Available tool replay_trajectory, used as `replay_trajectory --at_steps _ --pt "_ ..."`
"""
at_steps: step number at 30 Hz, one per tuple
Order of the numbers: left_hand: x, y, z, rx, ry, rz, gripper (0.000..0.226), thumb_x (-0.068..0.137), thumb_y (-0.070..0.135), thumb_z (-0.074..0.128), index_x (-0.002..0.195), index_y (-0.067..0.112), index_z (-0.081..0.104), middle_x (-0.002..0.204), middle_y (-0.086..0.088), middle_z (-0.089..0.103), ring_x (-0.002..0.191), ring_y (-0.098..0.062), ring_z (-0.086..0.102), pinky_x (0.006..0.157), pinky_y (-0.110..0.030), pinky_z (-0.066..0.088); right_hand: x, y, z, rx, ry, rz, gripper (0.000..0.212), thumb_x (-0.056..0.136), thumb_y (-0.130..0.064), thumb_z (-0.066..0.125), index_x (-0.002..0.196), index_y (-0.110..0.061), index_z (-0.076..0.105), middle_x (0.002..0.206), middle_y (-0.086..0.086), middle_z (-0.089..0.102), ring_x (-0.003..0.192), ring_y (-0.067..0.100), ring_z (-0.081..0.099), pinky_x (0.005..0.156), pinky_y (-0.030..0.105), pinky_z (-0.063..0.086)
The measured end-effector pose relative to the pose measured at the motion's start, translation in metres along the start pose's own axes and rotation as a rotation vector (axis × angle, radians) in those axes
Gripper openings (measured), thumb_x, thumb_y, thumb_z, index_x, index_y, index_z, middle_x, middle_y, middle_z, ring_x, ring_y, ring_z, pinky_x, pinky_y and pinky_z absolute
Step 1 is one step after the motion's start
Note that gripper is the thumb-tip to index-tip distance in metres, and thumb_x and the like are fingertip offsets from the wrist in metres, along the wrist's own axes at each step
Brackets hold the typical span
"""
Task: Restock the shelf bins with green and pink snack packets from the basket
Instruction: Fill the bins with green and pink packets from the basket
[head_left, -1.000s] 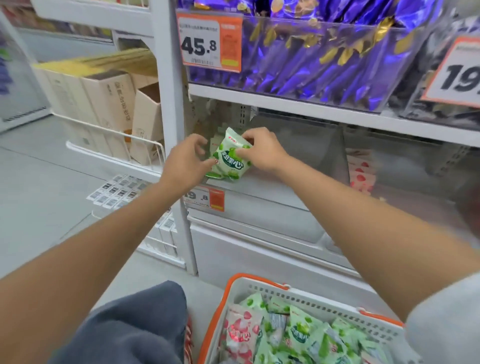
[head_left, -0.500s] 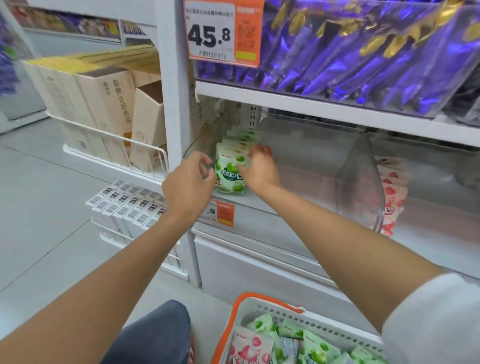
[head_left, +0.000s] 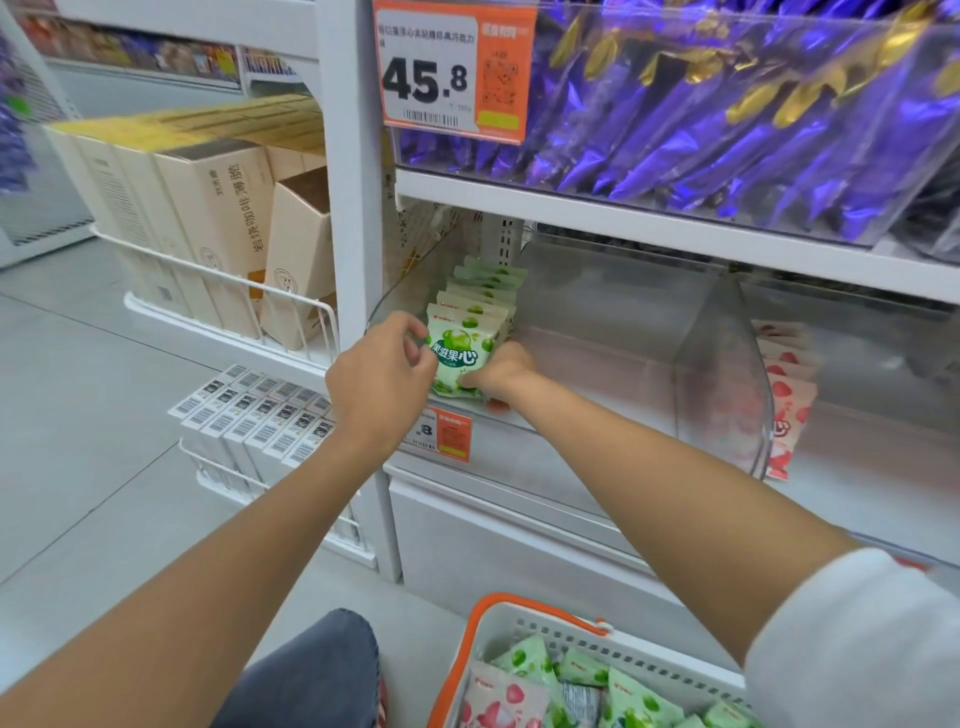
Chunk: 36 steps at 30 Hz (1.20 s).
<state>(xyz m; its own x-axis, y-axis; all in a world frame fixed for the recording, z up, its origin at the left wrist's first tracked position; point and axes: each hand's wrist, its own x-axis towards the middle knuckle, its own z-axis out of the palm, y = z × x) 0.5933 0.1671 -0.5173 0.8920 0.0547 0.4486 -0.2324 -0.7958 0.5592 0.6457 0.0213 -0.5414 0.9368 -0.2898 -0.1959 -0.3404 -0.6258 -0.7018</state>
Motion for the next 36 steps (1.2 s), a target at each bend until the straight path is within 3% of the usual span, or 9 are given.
replay_trajectory --at_steps 9,12,14,19,25,29,33,34,36 --pt "0.000 0.000 0.002 0.013 0.024 0.008 0.010 0.090 0.028 0.056 0.098 0.033 0.061 0.077 0.012 0.061 0.071 -0.007 0.055 0.053 -0.021 0.027 0.000 0.000 -0.002 0.059 0.004 -0.005 0.044 0.079 -0.020 0.079 0.118 -0.009 0.061 0.119 0.007 0.065 0.106 0.024 0.064 0.074 0.028 0.050" --pt "-0.001 0.003 0.002 -0.011 0.019 0.003 0.011 0.090 0.027 0.056 0.098 0.032 0.061 0.076 0.013 0.061 0.073 -0.007 0.055 0.054 -0.023 0.030 -0.009 0.002 -0.012 0.136 -0.046 0.018 0.049 0.077 -0.019 0.081 0.119 -0.007 0.059 0.115 0.008 0.064 0.097 0.024 0.065 0.064 0.030 0.052" --pt "-0.004 0.007 0.000 -0.073 0.014 -0.020 0.011 0.088 0.026 0.056 0.097 0.029 0.062 0.076 0.012 0.060 0.074 -0.009 0.056 0.057 -0.025 0.036 -0.020 0.007 -0.023 0.085 -0.008 -0.006 0.043 0.078 -0.020 0.078 0.115 -0.006 0.059 0.108 0.006 0.063 0.093 0.024 0.062 0.068 0.032 0.053" --pt "-0.027 0.040 -0.009 -0.267 -0.112 -0.048 0.003 0.083 0.025 0.059 0.085 0.025 0.058 0.072 0.007 0.059 0.069 -0.013 0.057 0.059 -0.029 0.039 -0.080 0.030 -0.061 -0.133 0.239 -0.254 0.011 0.082 -0.013 0.060 0.088 -0.017 0.051 0.086 0.003 0.058 0.080 0.026 0.055 0.063 0.030 0.040" --pt "-0.087 0.074 -0.006 -0.274 -0.335 0.004 0.008 0.075 0.027 0.060 0.073 0.023 0.054 0.067 0.004 0.059 0.065 -0.019 0.057 0.061 -0.032 0.044 -0.162 0.081 -0.089 -0.323 0.434 -0.557 0.006 0.084 -0.015 0.055 0.081 -0.018 0.051 0.074 -0.007 0.052 0.072 0.024 0.054 0.059 0.034 0.040" --pt "-0.140 0.064 0.018 -0.081 -0.581 -0.012 0.010 0.080 0.027 0.058 0.072 0.021 0.057 0.072 0.001 0.064 0.074 -0.023 0.061 0.066 -0.031 0.047 -0.205 0.139 -0.072 -0.348 0.316 -0.574 0.002 0.086 -0.016 0.055 0.086 -0.017 0.054 0.081 -0.003 0.059 0.074 0.021 0.055 0.061 0.033 0.041" --pt "-0.187 0.027 0.053 0.216 -0.931 0.000 0.017 0.088 0.020 0.056 0.075 0.009 0.061 0.081 -0.008 0.065 0.086 -0.028 0.064 0.071 -0.032 0.050 -0.231 0.217 -0.035 -0.310 0.015 -0.288 0.007 0.085 -0.012 0.054 0.086 -0.017 0.058 0.080 -0.005 0.061 0.076 0.019 0.056 0.067 0.033 0.046" --pt "-0.198 0.016 0.061 0.289 -1.000 0.016 0.015 0.089 0.019 0.056 0.083 0.007 0.063 0.088 -0.009 0.064 0.091 -0.028 0.063 0.074 -0.032 0.049 -0.237 0.238 -0.025 -0.296 -0.060 -0.218 0.009 0.086 -0.010 0.053 0.086 -0.017 0.060 0.079 -0.005 0.060 0.076 0.018 0.057 0.068 0.032 0.048" --pt "-0.217 -0.005 0.078 0.425 -1.094 0.072 0.031 0.093 0.019 0.053 0.122 0.009 0.059 0.123 -0.009 0.060 0.114 -0.026 0.057 0.090 -0.033 0.049 -0.247 0.276 -0.010 -0.271 -0.166 -0.095 0.012 0.087 -0.009 0.053 0.084 -0.017 0.061 0.079 -0.004 0.061 0.076 0.016 0.057 0.071 0.032 0.050"
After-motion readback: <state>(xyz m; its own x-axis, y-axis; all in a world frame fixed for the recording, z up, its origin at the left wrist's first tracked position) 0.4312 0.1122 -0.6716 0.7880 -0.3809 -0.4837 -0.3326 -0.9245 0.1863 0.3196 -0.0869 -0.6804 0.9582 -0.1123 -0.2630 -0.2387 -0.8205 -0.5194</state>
